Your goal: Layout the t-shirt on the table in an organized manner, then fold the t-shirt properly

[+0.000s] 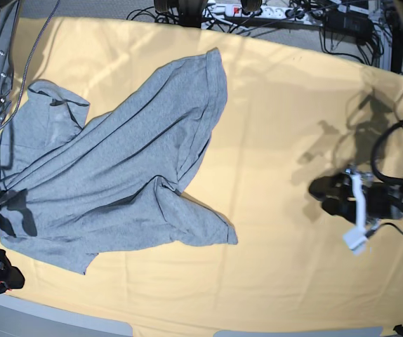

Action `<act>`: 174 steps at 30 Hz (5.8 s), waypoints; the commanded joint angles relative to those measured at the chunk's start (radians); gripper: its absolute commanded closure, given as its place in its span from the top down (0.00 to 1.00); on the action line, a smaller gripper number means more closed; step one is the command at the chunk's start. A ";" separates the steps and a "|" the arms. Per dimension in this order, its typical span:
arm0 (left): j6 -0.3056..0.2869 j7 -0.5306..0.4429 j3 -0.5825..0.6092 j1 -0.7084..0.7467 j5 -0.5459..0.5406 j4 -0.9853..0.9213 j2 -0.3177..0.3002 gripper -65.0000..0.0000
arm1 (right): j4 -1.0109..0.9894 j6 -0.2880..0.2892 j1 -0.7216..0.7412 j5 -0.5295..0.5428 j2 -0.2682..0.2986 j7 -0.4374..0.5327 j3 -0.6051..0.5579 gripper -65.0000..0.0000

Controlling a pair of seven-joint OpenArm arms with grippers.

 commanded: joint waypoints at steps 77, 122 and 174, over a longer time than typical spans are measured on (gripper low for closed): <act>0.074 -0.720 -0.100 -0.235 0.800 -0.570 0.645 0.13 | 0.019 0.006 0.017 0.135 -0.145 -0.170 0.003 0.69; 0.264 -0.918 -0.072 -0.382 1.082 -0.570 0.466 0.00 | 0.019 0.006 0.017 0.143 -0.146 -0.188 0.003 0.69; -0.034 0.072 -0.072 -0.382 0.091 -0.340 0.327 0.57 | 0.590 0.006 -0.552 0.394 -0.035 -0.236 0.129 0.69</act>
